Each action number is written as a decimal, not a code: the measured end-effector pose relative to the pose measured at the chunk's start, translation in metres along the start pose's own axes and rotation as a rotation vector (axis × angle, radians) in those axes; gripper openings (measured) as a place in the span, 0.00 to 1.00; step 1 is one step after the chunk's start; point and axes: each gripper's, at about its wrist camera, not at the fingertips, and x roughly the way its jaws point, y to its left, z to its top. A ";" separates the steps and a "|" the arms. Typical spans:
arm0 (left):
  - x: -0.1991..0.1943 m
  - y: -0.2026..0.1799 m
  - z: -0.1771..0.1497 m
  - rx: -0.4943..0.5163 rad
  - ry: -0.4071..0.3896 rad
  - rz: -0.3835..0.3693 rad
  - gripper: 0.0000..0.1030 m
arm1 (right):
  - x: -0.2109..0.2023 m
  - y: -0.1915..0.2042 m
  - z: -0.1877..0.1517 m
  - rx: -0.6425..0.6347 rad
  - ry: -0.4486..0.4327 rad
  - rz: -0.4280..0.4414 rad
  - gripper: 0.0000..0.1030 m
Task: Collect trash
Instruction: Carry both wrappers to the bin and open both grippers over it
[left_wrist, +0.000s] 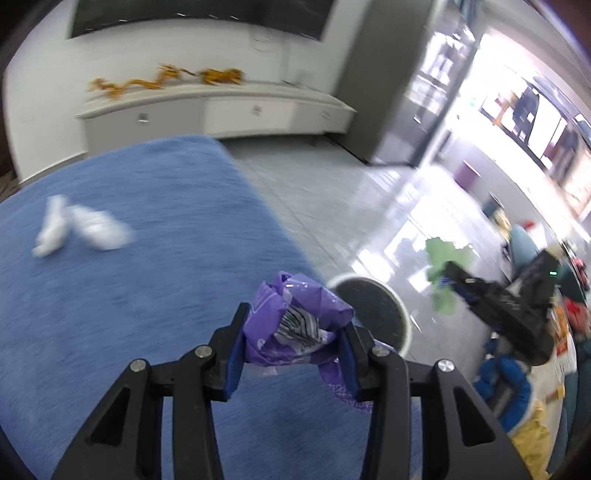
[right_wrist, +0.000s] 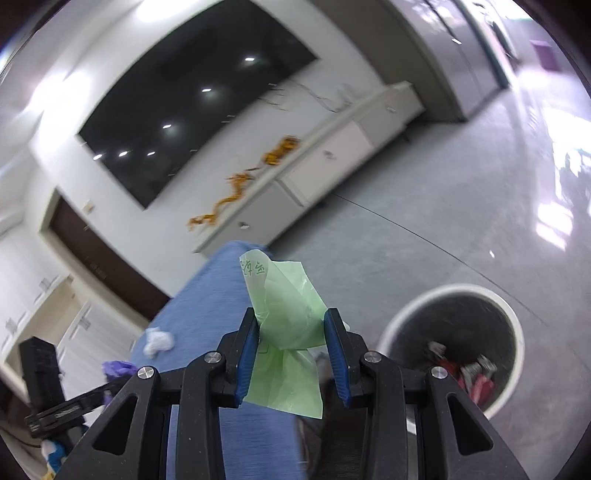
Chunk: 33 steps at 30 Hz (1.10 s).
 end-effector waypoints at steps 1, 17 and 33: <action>0.010 -0.010 0.003 0.015 0.017 -0.016 0.40 | 0.002 -0.010 -0.001 0.015 0.003 -0.013 0.33; 0.148 -0.124 0.051 0.099 0.192 -0.164 0.51 | 0.024 -0.116 -0.010 0.188 0.067 -0.190 0.42; 0.124 -0.127 0.040 0.063 0.136 -0.171 0.62 | -0.004 -0.119 -0.009 0.212 0.034 -0.244 0.53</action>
